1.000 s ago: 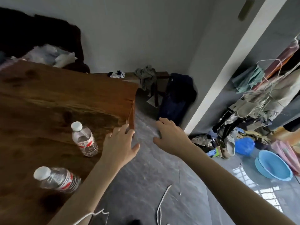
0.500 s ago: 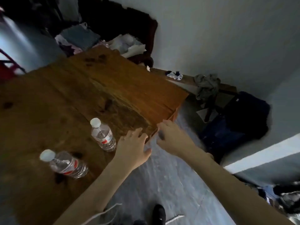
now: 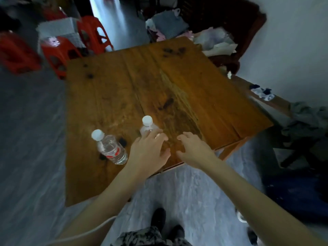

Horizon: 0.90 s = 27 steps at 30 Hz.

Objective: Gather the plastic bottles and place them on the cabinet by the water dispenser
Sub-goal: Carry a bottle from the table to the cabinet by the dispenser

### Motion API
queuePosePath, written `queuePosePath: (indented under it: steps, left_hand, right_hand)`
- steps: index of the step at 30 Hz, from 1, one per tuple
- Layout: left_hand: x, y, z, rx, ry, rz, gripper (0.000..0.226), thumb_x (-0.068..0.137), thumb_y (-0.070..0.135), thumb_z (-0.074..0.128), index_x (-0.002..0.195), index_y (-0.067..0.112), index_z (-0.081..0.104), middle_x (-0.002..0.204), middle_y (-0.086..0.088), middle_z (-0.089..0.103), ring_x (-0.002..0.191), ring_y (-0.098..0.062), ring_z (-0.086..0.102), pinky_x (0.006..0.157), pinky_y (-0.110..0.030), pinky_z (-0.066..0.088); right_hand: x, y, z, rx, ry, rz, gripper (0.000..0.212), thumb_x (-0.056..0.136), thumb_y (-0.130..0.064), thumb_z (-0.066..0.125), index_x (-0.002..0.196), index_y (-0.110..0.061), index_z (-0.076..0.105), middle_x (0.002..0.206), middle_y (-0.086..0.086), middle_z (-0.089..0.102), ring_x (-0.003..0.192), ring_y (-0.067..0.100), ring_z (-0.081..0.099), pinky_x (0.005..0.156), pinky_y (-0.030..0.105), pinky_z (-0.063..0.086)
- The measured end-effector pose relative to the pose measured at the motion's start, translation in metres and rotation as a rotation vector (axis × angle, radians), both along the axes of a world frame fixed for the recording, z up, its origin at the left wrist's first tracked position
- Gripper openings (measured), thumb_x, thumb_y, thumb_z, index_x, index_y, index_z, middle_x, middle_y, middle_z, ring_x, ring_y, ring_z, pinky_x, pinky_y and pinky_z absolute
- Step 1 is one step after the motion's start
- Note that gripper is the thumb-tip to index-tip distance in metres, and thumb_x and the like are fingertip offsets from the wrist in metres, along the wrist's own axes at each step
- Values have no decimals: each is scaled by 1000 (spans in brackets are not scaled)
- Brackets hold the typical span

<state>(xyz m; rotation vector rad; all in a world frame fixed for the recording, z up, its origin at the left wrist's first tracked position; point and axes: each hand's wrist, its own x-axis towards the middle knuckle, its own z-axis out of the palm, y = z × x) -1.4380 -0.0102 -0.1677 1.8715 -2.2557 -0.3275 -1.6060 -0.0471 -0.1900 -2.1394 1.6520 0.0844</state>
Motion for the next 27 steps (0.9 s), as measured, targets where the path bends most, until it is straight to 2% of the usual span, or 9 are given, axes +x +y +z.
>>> queuePosePath:
  steps: [3, 6, 8, 10, 14, 17, 19, 21, 27]
  left_hand:
    - [18, -3, -7, -1, 63, 76, 30, 92, 36, 65, 120, 24, 65, 131, 8, 60, 114, -15, 56, 81, -26, 48]
    - [30, -4, -19, 91, 205, 167, 31, 94, 34, 65, 123, 24, 60, 117, 9, 62, 95, -8, 57, 74, -18, 44]
    - [33, -4, -28, 177, 303, 253, 23, 93, 32, 67, 111, 23, 56, 101, 10, 55, 79, -6, 53, 68, -14, 40]
    - [36, -6, -40, 219, 376, 346, 29, 90, 34, 71, 101, 22, 47, 96, 8, 47, 72, -3, 48, 60, -12, 34]
    - [40, -15, -63, 300, 420, 408, 58, 82, 41, 79, 115, 16, 37, 107, 1, 36, 80, -2, 42, 62, -12, 33]
    - [39, -28, -72, 269, 510, 476, 81, 75, 43, 86, 126, 14, 29, 116, -2, 33, 101, -8, 43, 79, -15, 38]
    - [36, -36, -76, 216, 633, 527, 90, 71, 40, 89, 130, 18, 25, 125, -2, 37, 114, -12, 47, 90, -24, 46]
    - [33, -43, -81, 197, 768, 531, 89, 70, 34, 91, 131, 22, 27, 129, 0, 46, 117, -15, 55, 97, -30, 51]
    - [33, -53, -86, 177, 891, 439, 64, 68, 24, 93, 116, 27, 50, 110, 11, 69, 101, -7, 69, 90, -36, 60]
  right_hand:
    - [15, -12, -8, 44, 9, 41, 56, 93, -36, 55, 145, -22, 42, 152, 4, 39, 134, 26, 44, 103, 44, 47]
    - [27, -21, -17, 81, 37, 65, 55, 93, -37, 56, 144, -22, 43, 152, 4, 39, 134, 25, 43, 103, 43, 47]
    - [32, -24, -24, 108, 47, 68, 54, 92, -36, 56, 142, -21, 45, 150, 5, 40, 134, 25, 43, 105, 44, 46]
    - [35, -26, -30, 126, 59, 74, 53, 91, -36, 57, 140, -20, 47, 148, 5, 42, 133, 26, 43, 105, 46, 45]
    - [39, -28, -42, 157, 65, 68, 52, 89, -37, 57, 137, -20, 49, 145, 6, 45, 130, 27, 46, 102, 48, 47]
    - [41, -25, -51, 180, 60, 53, 50, 88, -37, 58, 133, -18, 50, 141, 6, 48, 127, 27, 48, 98, 48, 49]
    - [42, -22, -55, 206, 44, 47, 49, 87, -37, 58, 131, -18, 51, 138, 6, 49, 124, 28, 49, 96, 48, 49]
    - [41, -19, -60, 221, 32, 40, 48, 85, -36, 58, 128, -17, 53, 135, 6, 51, 121, 28, 50, 94, 47, 49]
    - [39, -11, -71, 290, -119, -81, 52, 86, -34, 60, 135, -17, 53, 134, 7, 54, 120, 26, 53, 96, 41, 49]
